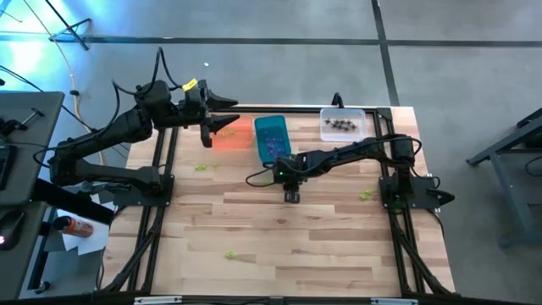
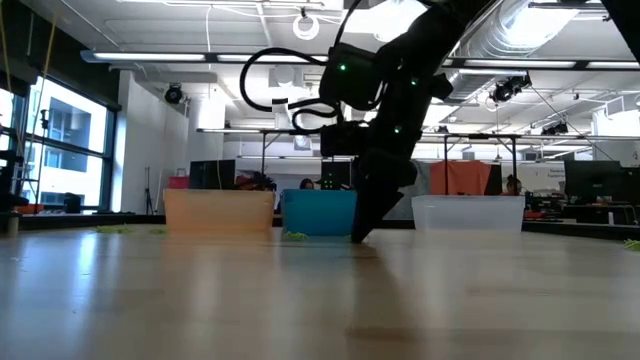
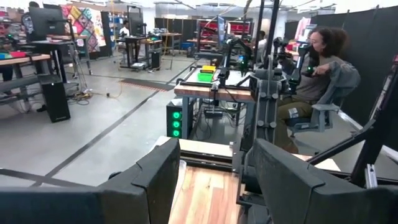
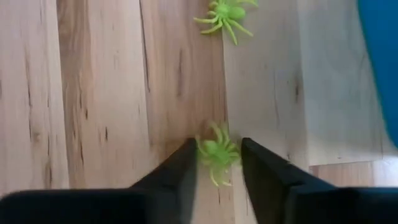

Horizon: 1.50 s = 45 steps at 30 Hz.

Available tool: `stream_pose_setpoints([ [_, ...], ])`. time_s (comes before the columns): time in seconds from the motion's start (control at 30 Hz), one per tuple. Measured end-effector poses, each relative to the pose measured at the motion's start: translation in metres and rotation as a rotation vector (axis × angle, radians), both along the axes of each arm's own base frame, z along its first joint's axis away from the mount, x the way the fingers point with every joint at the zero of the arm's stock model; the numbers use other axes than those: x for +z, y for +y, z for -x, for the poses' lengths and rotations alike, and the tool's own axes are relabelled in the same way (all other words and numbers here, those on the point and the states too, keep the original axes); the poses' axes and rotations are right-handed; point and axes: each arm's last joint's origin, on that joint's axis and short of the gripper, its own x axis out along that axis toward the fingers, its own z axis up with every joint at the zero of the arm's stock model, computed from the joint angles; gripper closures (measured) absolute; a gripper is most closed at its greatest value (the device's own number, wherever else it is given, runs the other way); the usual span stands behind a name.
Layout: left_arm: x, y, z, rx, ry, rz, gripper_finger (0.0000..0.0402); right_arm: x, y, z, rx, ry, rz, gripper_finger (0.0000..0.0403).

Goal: Sort Halloween decoration
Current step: Put the green spider toy into the orange bin

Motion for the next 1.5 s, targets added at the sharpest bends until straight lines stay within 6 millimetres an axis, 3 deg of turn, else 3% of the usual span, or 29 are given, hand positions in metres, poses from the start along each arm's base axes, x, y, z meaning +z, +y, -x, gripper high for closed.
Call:
stream_pose_setpoints([
  [0.17, 0.000, 0.000, 0.000, 0.001, 0.000, -0.001, 0.0212, 0.018, -0.003, 0.008, 0.019, -0.009, -0.004, 0.0391],
  [0.33, 0.000, 0.000, 0.000, 0.002, 0.000, -0.001, 0.0212, 0.064, -0.012, 0.024, 0.020, -0.084, 0.027, 0.0379],
  [0.47, 0.000, 0.000, 0.000, 0.005, 0.002, -0.011, 0.0212, 0.111, -0.023, 0.043, -0.015, -0.223, 0.052, 0.0398],
  [0.67, 0.000, 0.000, 0.000, 0.013, 0.005, -0.025, 0.0212, 0.178, -0.038, 0.064, -0.120, -0.589, 0.072, 0.0400],
  [0.77, 0.000, 0.000, 0.000, 0.013, 0.007, -0.026, 0.0212, 0.201, -0.041, 0.066, -0.126, -0.766, 0.060, 0.0400],
  [1.0, -0.003, 0.000, 0.000, 0.012, 0.029, -0.018, 0.0212, 0.214, -0.037, 0.058, -0.066, -0.933, -0.053, 0.0402],
  [1.27, -0.004, 0.000, -0.001, 0.008, 0.043, -0.012, 0.0212, 0.228, -0.027, 0.054, 0.000, -1.072, -0.012, 0.0403],
  [1.5, -0.013, 0.005, -0.014, -0.005, 0.081, 0.014, 0.0212, 0.244, -0.020, 0.053, 0.023, -1.231, -0.005, 0.0403],
])
